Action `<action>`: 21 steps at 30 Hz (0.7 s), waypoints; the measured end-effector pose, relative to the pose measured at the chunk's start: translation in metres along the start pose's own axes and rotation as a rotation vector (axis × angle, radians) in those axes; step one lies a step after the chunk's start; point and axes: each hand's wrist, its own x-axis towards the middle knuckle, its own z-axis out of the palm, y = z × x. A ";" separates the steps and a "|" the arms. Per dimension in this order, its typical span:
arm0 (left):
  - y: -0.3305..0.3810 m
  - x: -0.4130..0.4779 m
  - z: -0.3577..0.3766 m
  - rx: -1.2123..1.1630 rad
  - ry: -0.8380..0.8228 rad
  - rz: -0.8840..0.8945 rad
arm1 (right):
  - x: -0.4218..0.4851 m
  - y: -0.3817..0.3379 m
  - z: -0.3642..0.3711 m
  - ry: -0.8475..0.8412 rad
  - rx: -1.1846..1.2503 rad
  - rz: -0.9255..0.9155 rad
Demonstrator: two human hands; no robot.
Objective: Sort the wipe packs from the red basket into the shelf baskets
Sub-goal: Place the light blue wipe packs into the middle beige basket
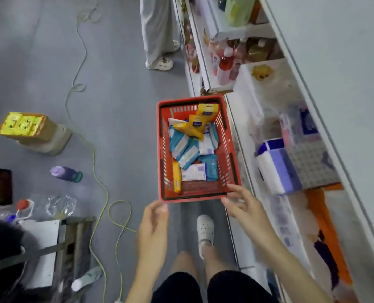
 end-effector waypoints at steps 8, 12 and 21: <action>-0.023 0.181 0.081 0.203 -0.111 0.023 | 0.208 0.051 0.042 -0.044 -0.144 0.208; -0.050 0.249 0.113 0.433 -0.132 0.072 | 0.278 0.099 0.066 0.031 -0.159 0.337; -0.086 0.371 0.171 0.671 -0.101 0.102 | 0.348 0.172 0.109 0.304 -0.097 0.580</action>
